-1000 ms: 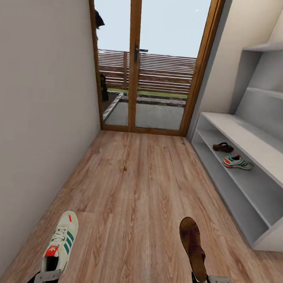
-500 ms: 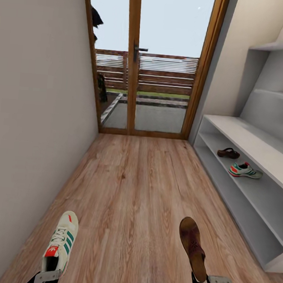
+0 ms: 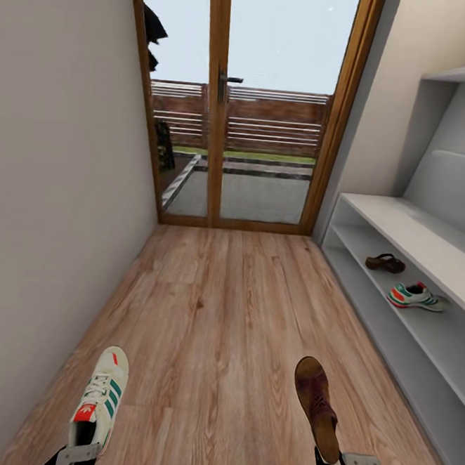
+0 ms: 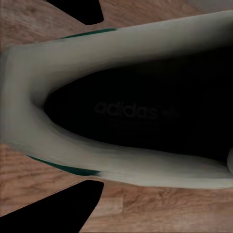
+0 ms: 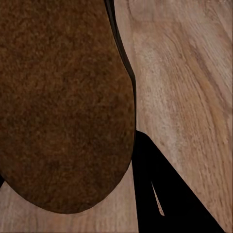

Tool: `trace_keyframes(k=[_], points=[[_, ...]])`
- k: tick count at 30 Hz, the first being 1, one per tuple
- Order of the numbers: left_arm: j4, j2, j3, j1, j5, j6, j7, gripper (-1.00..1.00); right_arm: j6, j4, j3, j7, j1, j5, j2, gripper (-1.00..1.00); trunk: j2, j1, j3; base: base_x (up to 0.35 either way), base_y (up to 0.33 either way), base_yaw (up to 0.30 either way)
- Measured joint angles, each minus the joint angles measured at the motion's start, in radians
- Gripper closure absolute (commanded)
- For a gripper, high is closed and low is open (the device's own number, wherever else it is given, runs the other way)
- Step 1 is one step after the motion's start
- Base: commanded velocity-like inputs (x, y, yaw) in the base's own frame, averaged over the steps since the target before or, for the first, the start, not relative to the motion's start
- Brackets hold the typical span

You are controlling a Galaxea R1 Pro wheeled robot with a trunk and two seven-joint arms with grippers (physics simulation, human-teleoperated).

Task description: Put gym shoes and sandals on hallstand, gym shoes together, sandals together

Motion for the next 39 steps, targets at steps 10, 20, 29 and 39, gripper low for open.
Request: trace_keyframes(k=[10,20,29,39], points=[[0.000,0.000,0.000,0.000,0.000,0.000,0.000,1.00,0.000,0.000,0.000,0.000,0.000,-0.001,0.000,1.00,0.000,0.000,0.000,0.335,0.060,0.000],[0.000,0.000,0.000,0.000,0.000,0.000,0.000,1.00,0.000,0.000,0.000,-0.001,0.000,-0.001,0.000,1.00,0.000,0.000,0.000,0.335,0.074,0.000],[0.000,0.000,0.000,0.000,0.000,0.000,0.000,1.00,0.000,0.000,0.000,-0.003,0.000,-0.002,0.001,1.00,0.000,0.000,0.000,0.335,0.074,-0.052],[0.000,0.000,0.000,0.000,0.000,0.000,0.000,1.00,0.000,0.000,0.000,-0.003,0.000,-0.001,0.000,1.00,0.000,0.000,0.000,0.335,0.074,-0.249]])
